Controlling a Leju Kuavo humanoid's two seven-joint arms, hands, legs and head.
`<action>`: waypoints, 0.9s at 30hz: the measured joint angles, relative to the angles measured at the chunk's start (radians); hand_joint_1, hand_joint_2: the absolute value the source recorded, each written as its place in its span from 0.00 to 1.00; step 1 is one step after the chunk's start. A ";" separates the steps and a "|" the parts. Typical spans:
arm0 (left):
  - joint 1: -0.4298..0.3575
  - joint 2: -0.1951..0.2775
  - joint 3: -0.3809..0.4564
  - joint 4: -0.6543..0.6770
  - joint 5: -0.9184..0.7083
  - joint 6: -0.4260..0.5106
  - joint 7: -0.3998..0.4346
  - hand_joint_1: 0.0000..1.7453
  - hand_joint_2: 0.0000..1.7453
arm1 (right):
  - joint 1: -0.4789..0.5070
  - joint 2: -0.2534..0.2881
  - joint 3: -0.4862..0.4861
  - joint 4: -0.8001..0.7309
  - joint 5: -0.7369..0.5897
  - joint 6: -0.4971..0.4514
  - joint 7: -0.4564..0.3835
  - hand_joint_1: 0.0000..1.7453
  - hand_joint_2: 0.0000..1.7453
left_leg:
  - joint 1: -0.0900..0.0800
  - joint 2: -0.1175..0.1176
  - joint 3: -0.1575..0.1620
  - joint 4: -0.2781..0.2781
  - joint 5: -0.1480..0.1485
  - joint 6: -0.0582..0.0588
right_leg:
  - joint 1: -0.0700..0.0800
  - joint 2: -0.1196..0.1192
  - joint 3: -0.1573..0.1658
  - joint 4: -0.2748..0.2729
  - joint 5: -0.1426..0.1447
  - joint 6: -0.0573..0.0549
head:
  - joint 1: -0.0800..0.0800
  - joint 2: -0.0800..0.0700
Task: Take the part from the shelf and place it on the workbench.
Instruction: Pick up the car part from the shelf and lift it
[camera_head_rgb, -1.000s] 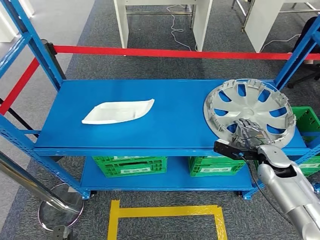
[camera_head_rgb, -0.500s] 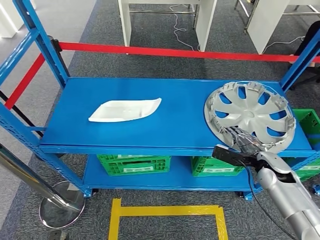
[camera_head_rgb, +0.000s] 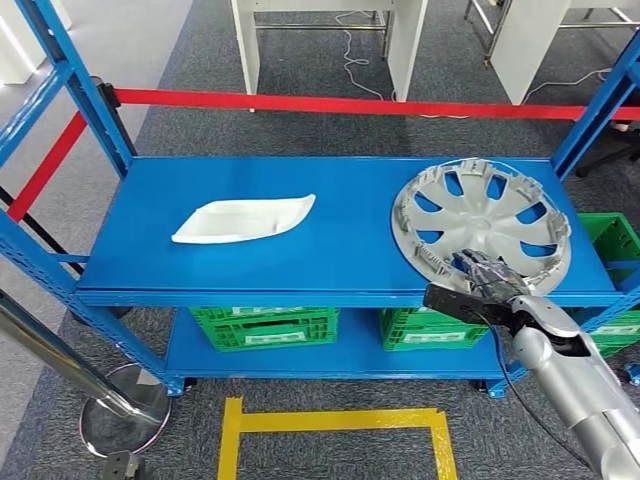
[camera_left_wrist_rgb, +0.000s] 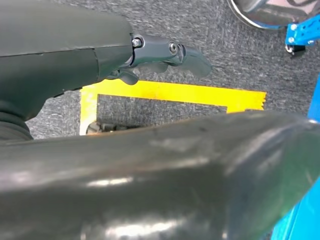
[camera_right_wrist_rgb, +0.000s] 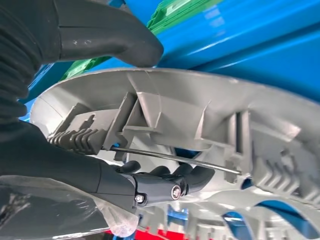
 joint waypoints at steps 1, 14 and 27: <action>-0.001 -0.001 0.000 0.000 0.000 0.000 0.000 0.00 0.00 | 0.000 -0.001 0.002 0.000 0.000 0.001 0.000 0.00 1.00 | -0.001 -0.001 0.006 -0.020 0.000 0.004 | 0.001 0.001 -0.004 0.002 0.001 0.007 | 0.000 0.000; -0.005 -0.003 -0.001 0.000 0.002 0.000 0.000 0.00 0.00 | -0.006 -0.017 0.018 0.003 -0.011 0.016 -0.009 1.00 1.00 | -0.012 0.000 0.001 -0.028 0.006 0.046 | 0.001 0.001 -0.061 0.099 -0.016 0.019 | 0.005 0.000; -0.005 -0.002 -0.003 0.000 0.012 0.004 0.001 0.00 0.00 | -0.033 -0.023 0.035 0.006 -0.023 0.021 -0.023 1.00 1.00 | -0.007 0.001 -0.115 0.224 -0.089 0.003 | -0.002 0.000 -0.002 -0.004 0.000 -0.013 | 0.001 0.000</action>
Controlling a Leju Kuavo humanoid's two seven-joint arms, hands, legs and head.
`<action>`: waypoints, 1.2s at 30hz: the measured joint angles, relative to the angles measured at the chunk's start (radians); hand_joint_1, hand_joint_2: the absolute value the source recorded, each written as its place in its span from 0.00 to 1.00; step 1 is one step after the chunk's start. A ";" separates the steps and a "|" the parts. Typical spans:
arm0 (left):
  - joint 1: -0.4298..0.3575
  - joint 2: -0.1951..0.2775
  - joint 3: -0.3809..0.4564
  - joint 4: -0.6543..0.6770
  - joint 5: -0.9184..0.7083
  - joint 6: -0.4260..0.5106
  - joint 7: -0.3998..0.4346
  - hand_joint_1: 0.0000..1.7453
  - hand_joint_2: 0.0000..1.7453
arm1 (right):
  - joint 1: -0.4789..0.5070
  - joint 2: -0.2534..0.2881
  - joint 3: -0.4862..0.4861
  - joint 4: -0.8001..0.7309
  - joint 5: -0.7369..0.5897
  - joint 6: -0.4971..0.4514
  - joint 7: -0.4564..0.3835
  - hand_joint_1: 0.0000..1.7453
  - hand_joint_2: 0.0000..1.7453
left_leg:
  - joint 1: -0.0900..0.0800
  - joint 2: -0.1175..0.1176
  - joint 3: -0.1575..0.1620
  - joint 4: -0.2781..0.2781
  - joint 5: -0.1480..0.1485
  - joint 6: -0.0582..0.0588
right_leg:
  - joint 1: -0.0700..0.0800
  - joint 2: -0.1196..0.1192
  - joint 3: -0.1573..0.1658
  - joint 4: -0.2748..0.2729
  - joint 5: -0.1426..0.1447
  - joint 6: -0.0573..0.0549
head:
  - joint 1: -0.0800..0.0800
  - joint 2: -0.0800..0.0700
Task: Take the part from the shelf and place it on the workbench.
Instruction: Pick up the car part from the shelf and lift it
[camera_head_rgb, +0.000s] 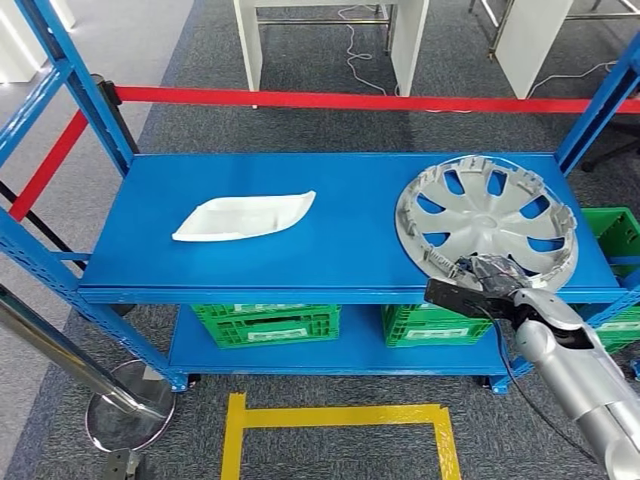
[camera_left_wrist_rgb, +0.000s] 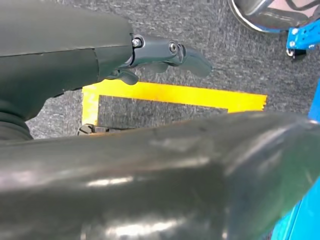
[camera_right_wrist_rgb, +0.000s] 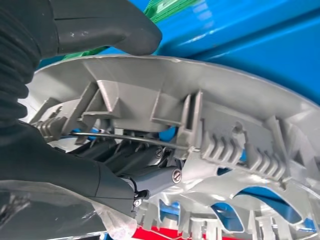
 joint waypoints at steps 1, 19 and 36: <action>0.000 0.001 0.000 0.000 0.000 0.000 0.000 0.00 0.00 | 0.000 0.000 0.001 0.000 0.000 0.000 0.000 1.00 1.00 | 0.001 0.000 0.027 -0.061 0.039 0.001 | -0.001 0.001 0.001 0.001 -0.001 0.002 | 0.000 0.000; -0.003 -0.001 -0.005 0.000 0.001 0.002 0.000 0.00 0.00 | 0.012 -0.008 0.021 -0.002 -0.001 -0.037 -0.009 1.00 1.00 | -0.006 0.001 0.108 -0.252 0.100 0.037 | 0.002 0.001 -0.028 0.045 -0.006 0.035 | 0.006 0.000; 0.033 0.004 -0.018 0.000 -0.001 0.015 0.016 0.00 0.00 | 0.176 0.064 -0.037 -0.154 0.114 -0.360 -0.050 1.00 1.00 | -0.010 -0.001 0.097 -0.246 0.105 0.019 | 0.010 0.000 0.001 0.009 -0.016 0.009 | 0.002 0.000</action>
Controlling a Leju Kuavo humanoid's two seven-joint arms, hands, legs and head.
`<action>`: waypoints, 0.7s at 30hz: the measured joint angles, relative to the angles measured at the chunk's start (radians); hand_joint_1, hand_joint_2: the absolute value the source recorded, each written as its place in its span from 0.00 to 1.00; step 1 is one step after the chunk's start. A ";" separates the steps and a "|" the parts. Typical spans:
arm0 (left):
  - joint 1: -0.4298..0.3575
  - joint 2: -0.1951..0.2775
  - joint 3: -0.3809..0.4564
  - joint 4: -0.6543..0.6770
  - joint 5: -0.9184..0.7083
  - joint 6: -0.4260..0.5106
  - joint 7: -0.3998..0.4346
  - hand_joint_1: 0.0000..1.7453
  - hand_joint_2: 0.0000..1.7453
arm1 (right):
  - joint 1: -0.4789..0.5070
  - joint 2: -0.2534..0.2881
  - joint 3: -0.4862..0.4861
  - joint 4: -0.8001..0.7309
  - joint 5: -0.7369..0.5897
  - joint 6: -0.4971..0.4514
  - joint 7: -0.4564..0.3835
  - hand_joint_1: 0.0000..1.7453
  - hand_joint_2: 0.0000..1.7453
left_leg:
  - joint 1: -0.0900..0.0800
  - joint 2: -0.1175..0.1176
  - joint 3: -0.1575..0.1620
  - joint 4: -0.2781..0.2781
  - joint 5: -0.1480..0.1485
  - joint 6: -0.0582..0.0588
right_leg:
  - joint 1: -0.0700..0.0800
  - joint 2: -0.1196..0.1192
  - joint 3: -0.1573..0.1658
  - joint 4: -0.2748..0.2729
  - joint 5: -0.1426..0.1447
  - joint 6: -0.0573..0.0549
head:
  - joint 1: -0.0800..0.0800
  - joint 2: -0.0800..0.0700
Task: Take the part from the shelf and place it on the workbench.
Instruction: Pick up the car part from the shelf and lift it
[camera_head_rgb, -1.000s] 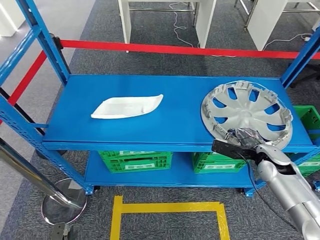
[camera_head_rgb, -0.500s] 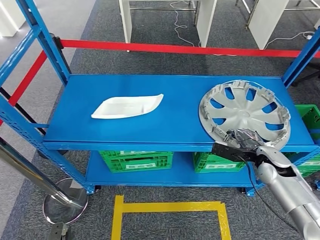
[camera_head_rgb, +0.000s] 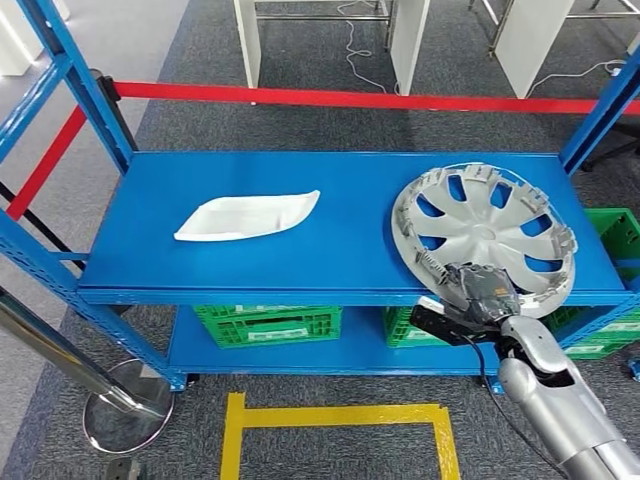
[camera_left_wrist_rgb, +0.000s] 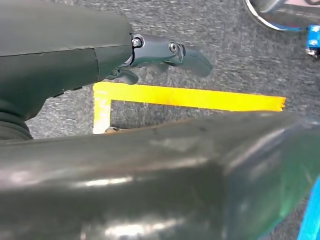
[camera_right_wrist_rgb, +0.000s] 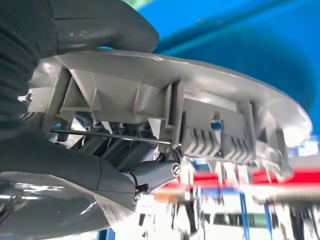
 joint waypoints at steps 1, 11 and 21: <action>0.002 -0.001 0.000 0.000 -0.001 0.001 0.000 0.00 0.00 | 0.013 0.007 -0.010 -0.018 0.014 -0.034 -0.004 1.00 1.00 | 0.000 0.000 0.000 -0.006 -0.001 0.002 | 0.000 0.000 -0.002 -0.001 0.001 0.005 | 0.000 0.000; 0.003 -0.014 -0.002 0.000 -0.017 0.014 -0.012 0.00 0.00 | 0.153 0.086 -0.096 -0.254 0.127 -0.313 -0.054 1.00 1.00 | 0.009 -0.002 0.011 -0.017 -0.001 0.024 | -0.009 0.000 -0.113 0.207 -0.064 0.033 | 0.005 0.000; 0.000 -0.016 -0.004 0.000 -0.030 0.020 -0.015 0.00 0.00 | 0.209 0.121 -0.117 -0.375 0.201 -0.390 -0.071 1.00 1.00 | 0.006 0.000 -0.039 0.116 -0.087 -0.020 | -0.012 0.000 -0.004 0.008 -0.006 -0.009 | -0.003 0.000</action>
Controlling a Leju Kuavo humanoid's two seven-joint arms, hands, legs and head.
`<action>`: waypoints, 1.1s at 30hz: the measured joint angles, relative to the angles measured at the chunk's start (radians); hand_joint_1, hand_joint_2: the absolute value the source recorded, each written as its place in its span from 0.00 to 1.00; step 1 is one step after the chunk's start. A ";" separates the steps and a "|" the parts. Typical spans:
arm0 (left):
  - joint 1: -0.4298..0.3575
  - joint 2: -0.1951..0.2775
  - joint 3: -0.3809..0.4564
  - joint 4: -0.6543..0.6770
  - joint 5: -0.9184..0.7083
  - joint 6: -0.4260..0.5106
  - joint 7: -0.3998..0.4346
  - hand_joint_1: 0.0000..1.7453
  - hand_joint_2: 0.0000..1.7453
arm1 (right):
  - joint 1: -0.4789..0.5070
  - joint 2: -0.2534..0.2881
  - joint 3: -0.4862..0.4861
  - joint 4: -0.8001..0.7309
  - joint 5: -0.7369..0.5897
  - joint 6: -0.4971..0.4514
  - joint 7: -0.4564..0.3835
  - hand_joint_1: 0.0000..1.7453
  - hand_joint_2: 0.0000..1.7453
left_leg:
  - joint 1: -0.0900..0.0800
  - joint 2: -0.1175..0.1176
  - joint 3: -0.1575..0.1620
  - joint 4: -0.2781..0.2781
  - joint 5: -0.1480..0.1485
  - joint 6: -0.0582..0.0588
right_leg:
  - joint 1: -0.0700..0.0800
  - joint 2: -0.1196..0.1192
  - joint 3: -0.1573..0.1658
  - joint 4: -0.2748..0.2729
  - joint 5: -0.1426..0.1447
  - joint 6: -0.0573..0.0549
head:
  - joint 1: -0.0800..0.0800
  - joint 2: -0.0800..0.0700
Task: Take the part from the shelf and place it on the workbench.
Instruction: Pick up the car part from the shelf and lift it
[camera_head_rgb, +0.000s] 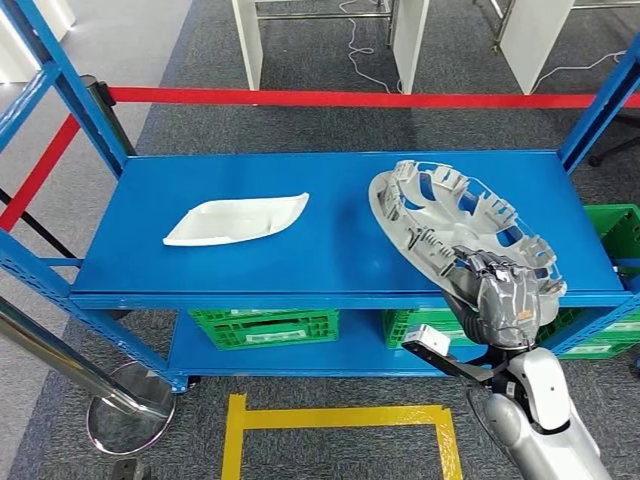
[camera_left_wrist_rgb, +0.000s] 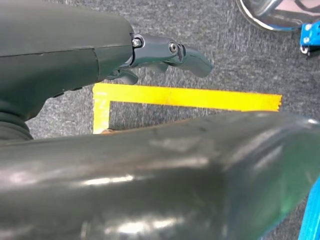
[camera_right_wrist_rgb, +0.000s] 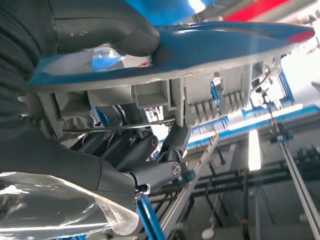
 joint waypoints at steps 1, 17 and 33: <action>0.000 -0.001 0.000 0.000 -0.001 0.000 0.000 0.00 0.00 | 0.004 0.002 -0.001 -0.006 0.004 -0.007 -0.001 1.00 1.00 | 0.000 0.000 -0.031 0.069 -0.031 -0.002 | 0.001 -0.001 0.001 0.000 -0.001 -0.003 | -0.001 0.000; -0.006 -0.006 -0.002 0.002 -0.009 0.003 0.000 0.00 0.00 | 0.039 0.096 -0.078 -0.128 0.029 -0.040 -0.156 1.00 1.00 | -0.002 0.002 0.058 -0.146 0.092 0.049 | 0.011 0.005 -0.098 0.218 -0.122 0.032 | 0.007 0.000; -0.002 -0.006 -0.002 0.005 -0.010 0.013 0.001 0.00 0.00 | 0.051 0.199 -0.134 -0.269 0.005 -0.040 -0.334 0.97 1.00 | -0.001 0.001 -0.058 0.132 -0.047 -0.001 | 0.006 0.002 0.014 -0.006 -0.002 -0.011 | 0.003 0.000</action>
